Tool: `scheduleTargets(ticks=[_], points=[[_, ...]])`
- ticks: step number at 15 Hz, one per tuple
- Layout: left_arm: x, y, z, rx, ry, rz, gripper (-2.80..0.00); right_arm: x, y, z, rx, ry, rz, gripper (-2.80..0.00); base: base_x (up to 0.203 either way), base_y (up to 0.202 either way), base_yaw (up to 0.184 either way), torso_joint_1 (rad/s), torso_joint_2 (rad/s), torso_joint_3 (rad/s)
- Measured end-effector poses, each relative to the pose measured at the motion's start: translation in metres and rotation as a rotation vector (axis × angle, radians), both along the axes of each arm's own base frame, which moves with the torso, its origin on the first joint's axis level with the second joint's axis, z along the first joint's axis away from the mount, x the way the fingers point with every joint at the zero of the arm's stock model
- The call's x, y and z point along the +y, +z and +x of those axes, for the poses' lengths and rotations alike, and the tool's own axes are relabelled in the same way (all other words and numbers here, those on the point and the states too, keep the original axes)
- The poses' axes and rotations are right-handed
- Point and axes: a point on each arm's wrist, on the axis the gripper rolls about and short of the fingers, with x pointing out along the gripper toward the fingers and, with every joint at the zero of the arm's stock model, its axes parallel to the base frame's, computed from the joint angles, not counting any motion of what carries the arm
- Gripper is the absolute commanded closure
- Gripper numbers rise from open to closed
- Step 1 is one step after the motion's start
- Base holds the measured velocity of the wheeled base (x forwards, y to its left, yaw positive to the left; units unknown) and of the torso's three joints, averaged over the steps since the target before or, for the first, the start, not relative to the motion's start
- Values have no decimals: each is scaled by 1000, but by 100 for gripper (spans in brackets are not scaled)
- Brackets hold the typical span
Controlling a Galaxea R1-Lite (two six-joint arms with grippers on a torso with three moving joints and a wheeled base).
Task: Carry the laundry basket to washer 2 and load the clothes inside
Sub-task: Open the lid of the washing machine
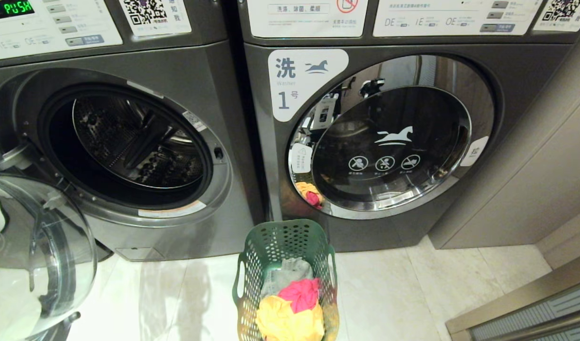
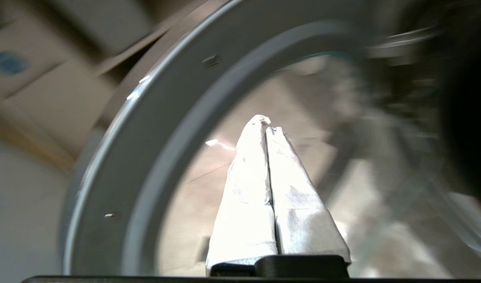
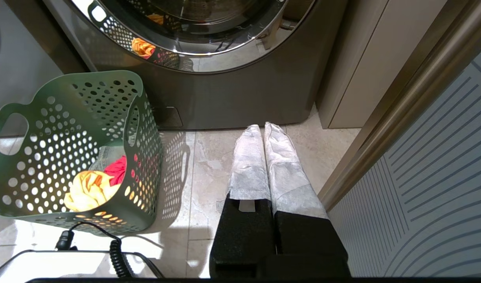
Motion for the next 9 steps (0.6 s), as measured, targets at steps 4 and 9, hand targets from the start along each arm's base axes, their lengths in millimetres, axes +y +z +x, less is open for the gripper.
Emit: scheduleTargets(ticks=[4,9], points=[[55,-27,29,81,213,-26,0,0,0,0,0,0,0,0,0,0,0,0,0,0],[96,-42,41,134,319,-52,0,0,0,0,0,0,0,0,0,0,0,0,0,0]])
